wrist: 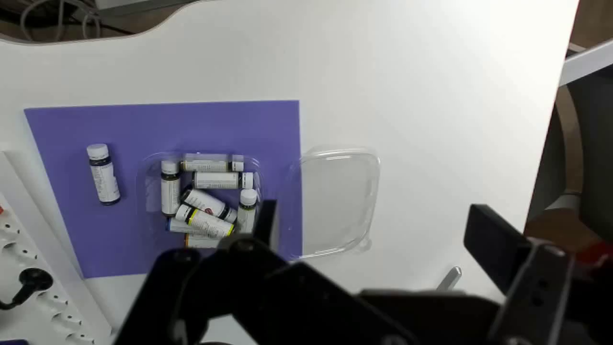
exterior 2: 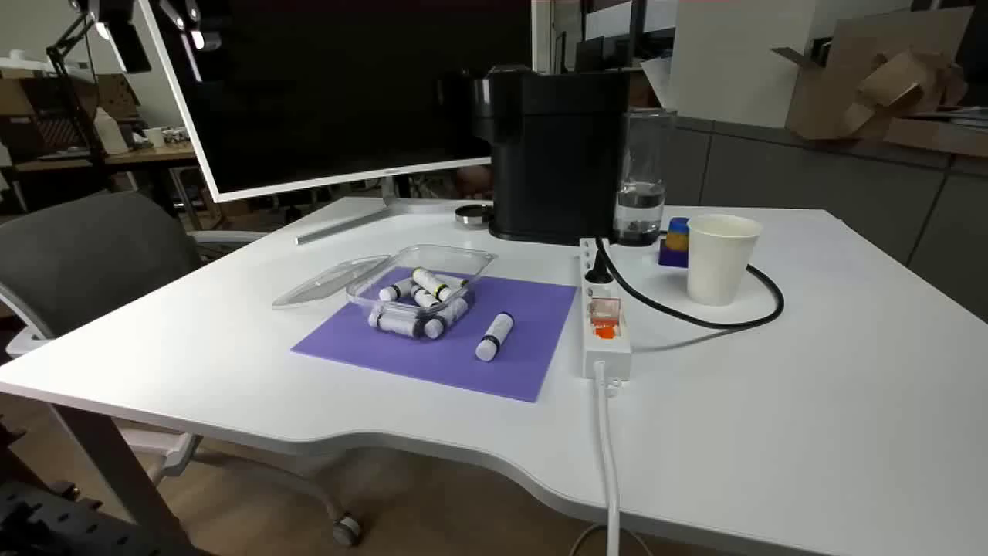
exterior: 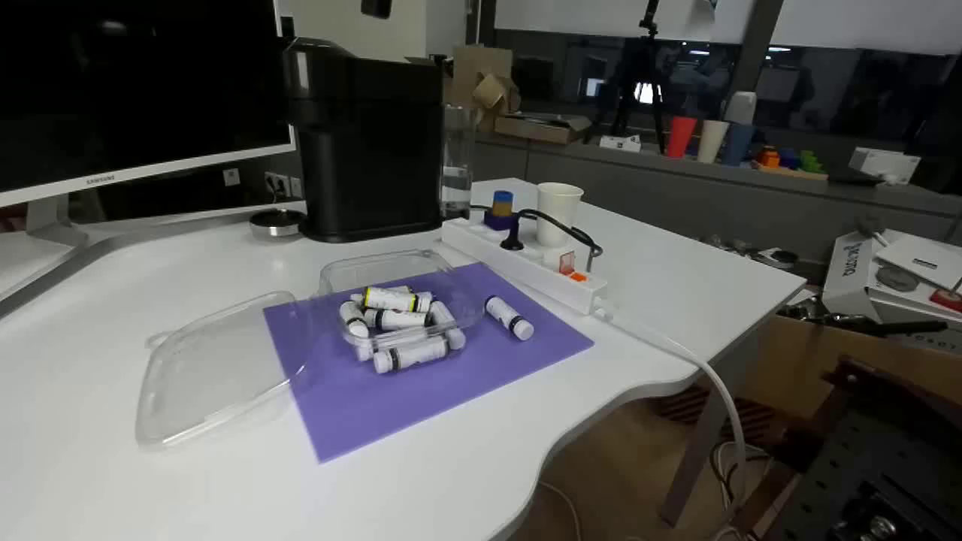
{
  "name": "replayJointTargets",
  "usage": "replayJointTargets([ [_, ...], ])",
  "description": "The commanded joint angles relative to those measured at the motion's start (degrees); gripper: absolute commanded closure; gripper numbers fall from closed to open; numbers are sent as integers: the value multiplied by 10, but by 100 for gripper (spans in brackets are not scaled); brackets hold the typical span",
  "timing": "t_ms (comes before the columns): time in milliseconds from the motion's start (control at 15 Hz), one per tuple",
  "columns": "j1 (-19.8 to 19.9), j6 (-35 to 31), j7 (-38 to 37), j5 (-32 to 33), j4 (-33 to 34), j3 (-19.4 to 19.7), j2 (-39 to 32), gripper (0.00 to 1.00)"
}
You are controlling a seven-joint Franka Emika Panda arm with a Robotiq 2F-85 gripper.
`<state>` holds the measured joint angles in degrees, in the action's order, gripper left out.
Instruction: Turn on the extension cable
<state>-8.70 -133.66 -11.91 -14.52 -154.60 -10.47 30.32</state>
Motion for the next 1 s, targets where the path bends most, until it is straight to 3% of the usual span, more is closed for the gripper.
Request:
replayJointTargets([
  [0, -4, 1, -2, 4, 1, 5, 0, 0],
  [600, -4, -9, 1, 6, -1, 4, 1, 0],
  [933, 36, -26, 64, 89, 10, 30, -12, 0],
])
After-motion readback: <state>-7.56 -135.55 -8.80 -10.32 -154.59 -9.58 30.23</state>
